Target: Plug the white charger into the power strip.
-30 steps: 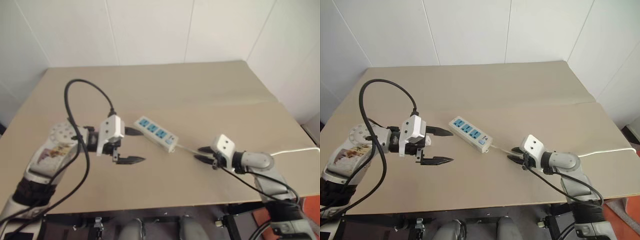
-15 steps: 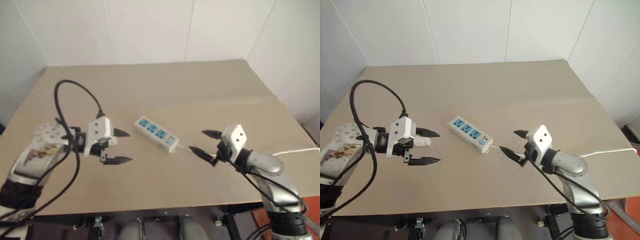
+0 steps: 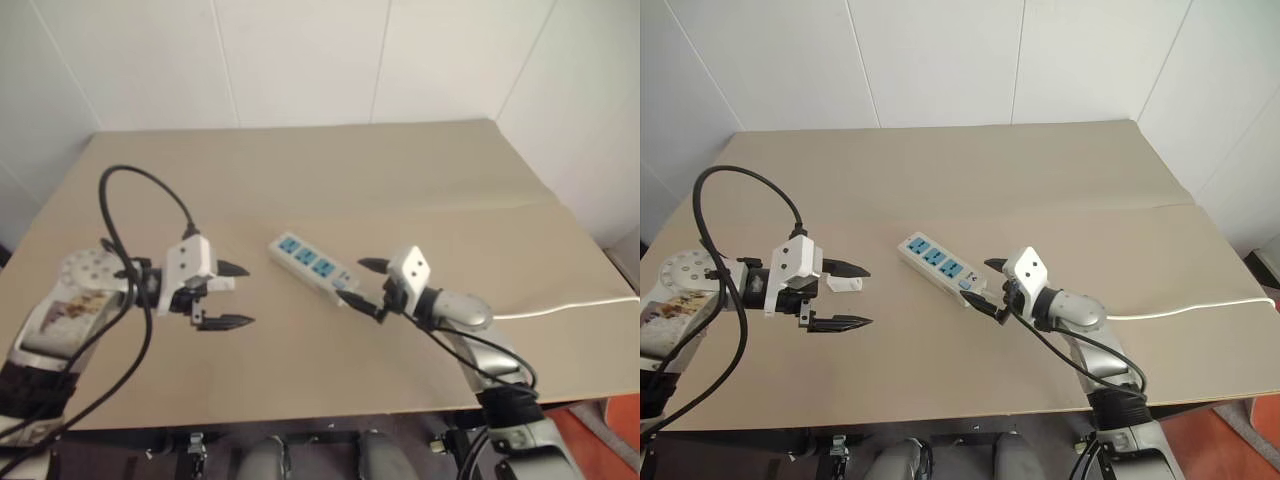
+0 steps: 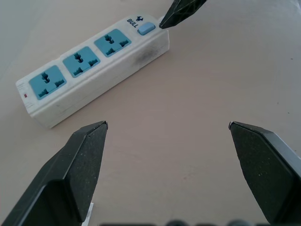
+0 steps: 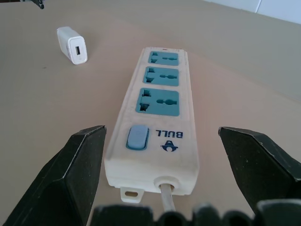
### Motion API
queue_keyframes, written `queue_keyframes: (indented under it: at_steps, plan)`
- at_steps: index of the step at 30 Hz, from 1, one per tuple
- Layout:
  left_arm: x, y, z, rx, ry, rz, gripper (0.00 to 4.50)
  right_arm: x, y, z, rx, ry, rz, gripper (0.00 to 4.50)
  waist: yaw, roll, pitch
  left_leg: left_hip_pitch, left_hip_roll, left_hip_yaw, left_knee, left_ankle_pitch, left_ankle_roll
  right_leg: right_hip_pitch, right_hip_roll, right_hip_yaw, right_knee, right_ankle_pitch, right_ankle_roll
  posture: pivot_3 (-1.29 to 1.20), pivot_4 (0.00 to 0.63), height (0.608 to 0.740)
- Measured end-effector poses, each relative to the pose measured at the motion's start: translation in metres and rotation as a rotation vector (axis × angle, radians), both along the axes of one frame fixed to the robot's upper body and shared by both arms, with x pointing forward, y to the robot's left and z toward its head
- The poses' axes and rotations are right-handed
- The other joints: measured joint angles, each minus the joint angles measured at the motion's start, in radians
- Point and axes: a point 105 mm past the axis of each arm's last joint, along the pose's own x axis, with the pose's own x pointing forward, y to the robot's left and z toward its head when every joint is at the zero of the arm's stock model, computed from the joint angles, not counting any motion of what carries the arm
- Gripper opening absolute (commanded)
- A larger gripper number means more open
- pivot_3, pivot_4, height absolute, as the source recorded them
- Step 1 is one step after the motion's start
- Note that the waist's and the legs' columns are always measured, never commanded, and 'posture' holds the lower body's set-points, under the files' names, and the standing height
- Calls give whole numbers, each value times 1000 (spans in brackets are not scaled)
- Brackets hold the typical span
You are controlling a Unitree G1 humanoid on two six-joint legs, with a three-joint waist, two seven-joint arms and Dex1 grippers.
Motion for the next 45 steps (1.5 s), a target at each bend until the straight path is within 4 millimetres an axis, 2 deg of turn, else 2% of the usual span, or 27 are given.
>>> queue_keyframes:
  at_steps: [8, 14, 16, 26, 31, 41, 45]
  plan:
    - [-3, 1, -6, 1, 14, 9, 4500, 4, 10, -20, -3, 42, -12, 4475, -1, 0, 0, 0, 0, -1, 0, 0, 0, 0, 0, 0, 0, 0, 0, 0, 150, 740]
    - [-2, 1, -6, 2, 8, 15, 4500, 6, 15, -23, 20, 40, -31, 4475, -4, 0, 0, 2, 1, -1, 0, 0, 0, 1, 0, 1, 1, 0, 0, 0, 150, 740]
    - [-2, 1, -6, 2, 6, 17, 4500, 6, 16, -31, 29, 68, -49, 4475, -4, 0, 0, 1, 0, -1, 0, 0, 0, 0, 0, 1, 1, 0, 0, 0, 150, 740]
    - [-3, 2, -9, 2, 11, 24, 4500, 6, 17, -31, 11, 40, -51, 4475, -4, -1, -1, 3, 1, -1, 0, 0, 0, 1, 0, 1, 1, 0, 0, 0, 150, 740]
    - [-2, 2, -8, 8, -7, 26, 4500, 6, 17, -32, 17, 52, -49, 3406, -4, -2, -1, 3, 1, -2, 0, 0, 0, 2, 0, 1, 1, 0, 0, 0, 150, 740]
    - [-2, 1, -7, 6, -17, 12, 4500, 3, 15, -33, -14, 39, -10, 3411, -1, -2, -1, 3, 0, -1, 0, 0, 0, 2, 0, 1, 1, 0, 0, 0, 150, 740]
    - [2, 0, 8, 22, -63, -79, 4500, -2, 2, -35, -51, 54, 50, 3411, 6, -2, -1, 3, 0, 1, 0, 0, 0, 3, 0, 0, 0, 0, 0, 0, 150, 740]
